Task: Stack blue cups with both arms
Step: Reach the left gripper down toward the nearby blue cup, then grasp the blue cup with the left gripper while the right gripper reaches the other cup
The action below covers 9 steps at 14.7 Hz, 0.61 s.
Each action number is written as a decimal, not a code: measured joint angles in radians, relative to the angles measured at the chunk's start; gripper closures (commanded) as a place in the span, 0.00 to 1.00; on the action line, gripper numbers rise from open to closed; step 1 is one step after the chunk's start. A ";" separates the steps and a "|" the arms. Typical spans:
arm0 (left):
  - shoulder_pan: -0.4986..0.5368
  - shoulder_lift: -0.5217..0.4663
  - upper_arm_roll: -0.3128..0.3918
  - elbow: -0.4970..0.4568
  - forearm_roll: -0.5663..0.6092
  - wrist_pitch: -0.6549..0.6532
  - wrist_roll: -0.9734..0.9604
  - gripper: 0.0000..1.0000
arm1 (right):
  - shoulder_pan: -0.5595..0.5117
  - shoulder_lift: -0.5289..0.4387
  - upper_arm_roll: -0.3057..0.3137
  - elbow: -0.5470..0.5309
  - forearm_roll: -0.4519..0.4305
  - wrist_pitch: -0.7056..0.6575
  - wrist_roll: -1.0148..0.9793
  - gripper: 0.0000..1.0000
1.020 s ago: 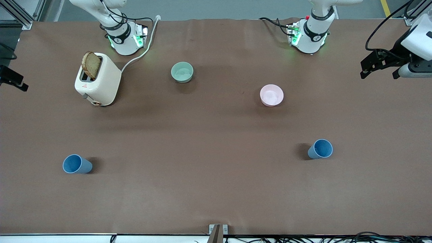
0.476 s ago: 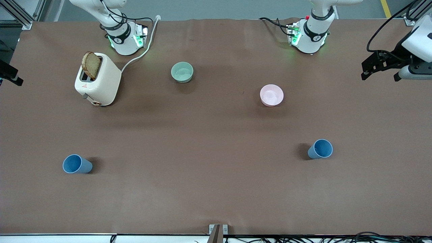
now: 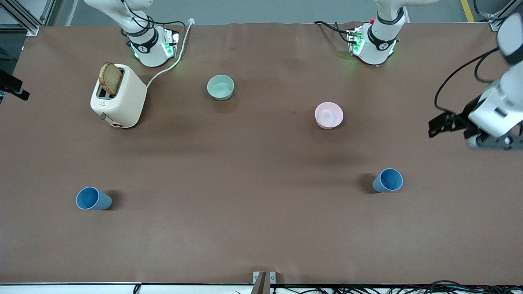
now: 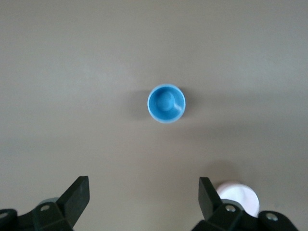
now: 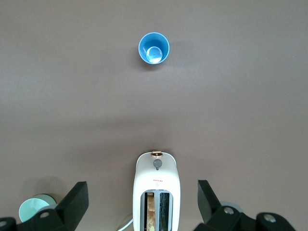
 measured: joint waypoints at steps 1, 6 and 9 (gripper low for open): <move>0.005 0.032 0.000 -0.021 0.000 0.056 0.000 0.00 | -0.001 0.004 -0.005 0.000 0.000 0.019 0.000 0.00; 0.024 0.207 0.000 -0.065 0.000 0.232 0.000 0.03 | -0.005 0.144 -0.049 -0.008 0.021 0.221 -0.002 0.00; 0.025 0.295 0.000 -0.087 -0.001 0.324 -0.001 0.24 | -0.008 0.289 -0.115 -0.009 0.095 0.382 -0.069 0.02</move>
